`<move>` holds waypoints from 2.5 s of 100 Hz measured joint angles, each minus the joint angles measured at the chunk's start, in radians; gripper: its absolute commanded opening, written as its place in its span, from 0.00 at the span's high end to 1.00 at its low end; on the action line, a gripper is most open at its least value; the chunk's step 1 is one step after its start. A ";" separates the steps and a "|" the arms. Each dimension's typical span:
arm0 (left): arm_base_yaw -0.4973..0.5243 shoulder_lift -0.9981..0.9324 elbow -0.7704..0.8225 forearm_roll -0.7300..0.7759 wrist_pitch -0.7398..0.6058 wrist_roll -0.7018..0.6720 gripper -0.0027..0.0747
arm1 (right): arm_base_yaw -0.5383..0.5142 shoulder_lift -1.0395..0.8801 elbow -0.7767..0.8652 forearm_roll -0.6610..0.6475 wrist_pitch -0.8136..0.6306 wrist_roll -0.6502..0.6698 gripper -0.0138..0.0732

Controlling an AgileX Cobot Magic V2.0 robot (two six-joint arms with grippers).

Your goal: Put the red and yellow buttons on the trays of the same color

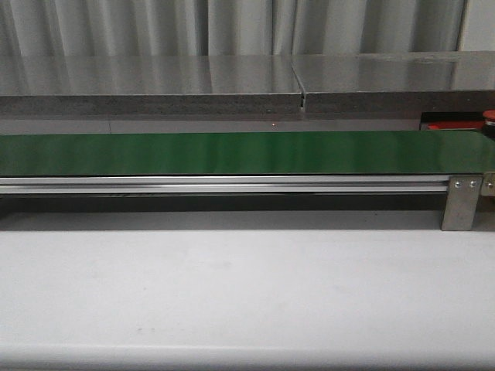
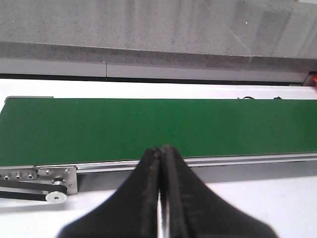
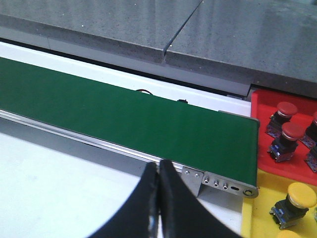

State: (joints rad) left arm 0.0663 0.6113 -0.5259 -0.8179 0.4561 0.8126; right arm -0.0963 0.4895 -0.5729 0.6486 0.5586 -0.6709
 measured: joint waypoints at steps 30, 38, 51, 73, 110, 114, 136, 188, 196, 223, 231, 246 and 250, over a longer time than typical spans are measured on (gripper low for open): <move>0.000 0.000 0.000 0.000 0.000 0.000 0.99 | 0.000 -0.009 0.001 0.000 0.009 -0.002 0.98; 0.000 0.000 0.000 0.000 0.000 0.000 0.99 | 0.000 -0.009 0.002 0.000 0.009 -0.002 0.98; 0.000 0.000 0.000 0.000 0.000 0.000 0.99 | 0.000 -0.009 0.002 0.000 0.009 -0.002 0.98; 0.000 0.000 0.000 0.000 0.000 0.000 0.99 | 0.000 -0.009 0.002 0.000 0.009 -0.002 0.98; 0.000 0.000 0.000 0.000 0.000 0.000 0.99 | 0.038 -0.038 0.005 -0.091 0.009 0.069 0.98; 0.000 0.000 0.000 0.000 0.000 0.000 0.99 | 0.051 -0.051 0.007 -0.142 0.006 0.118 0.98; 0.000 0.000 0.000 0.000 0.000 0.000 0.99 | 0.075 -0.172 0.115 -0.462 -0.117 0.487 0.98; 0.000 0.000 0.000 0.000 0.000 0.000 0.99 | 0.075 -0.491 0.512 -0.668 -0.369 0.716 0.98; 0.000 0.000 0.000 0.000 0.000 0.000 0.99 | 0.075 -0.499 0.551 -0.670 -0.390 0.716 0.98; 0.000 0.000 0.000 0.000 0.000 0.000 0.99 | 0.075 -0.499 0.598 -0.672 -0.461 0.717 0.98; 0.000 0.000 0.000 0.000 0.000 0.000 0.99 | 0.075 -0.499 0.598 -0.672 -0.463 0.717 0.98; 0.000 0.000 0.000 0.000 0.000 0.000 0.99 | 0.075 -0.499 0.598 -0.672 -0.463 0.717 0.98; 0.000 0.000 0.000 0.000 0.000 0.000 0.99 | 0.075 -0.499 0.598 -0.672 -0.463 0.717 0.98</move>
State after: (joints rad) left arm 0.0663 0.6113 -0.5259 -0.8179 0.4561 0.8126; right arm -0.0210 -0.0099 0.0252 -0.0235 0.0961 0.0464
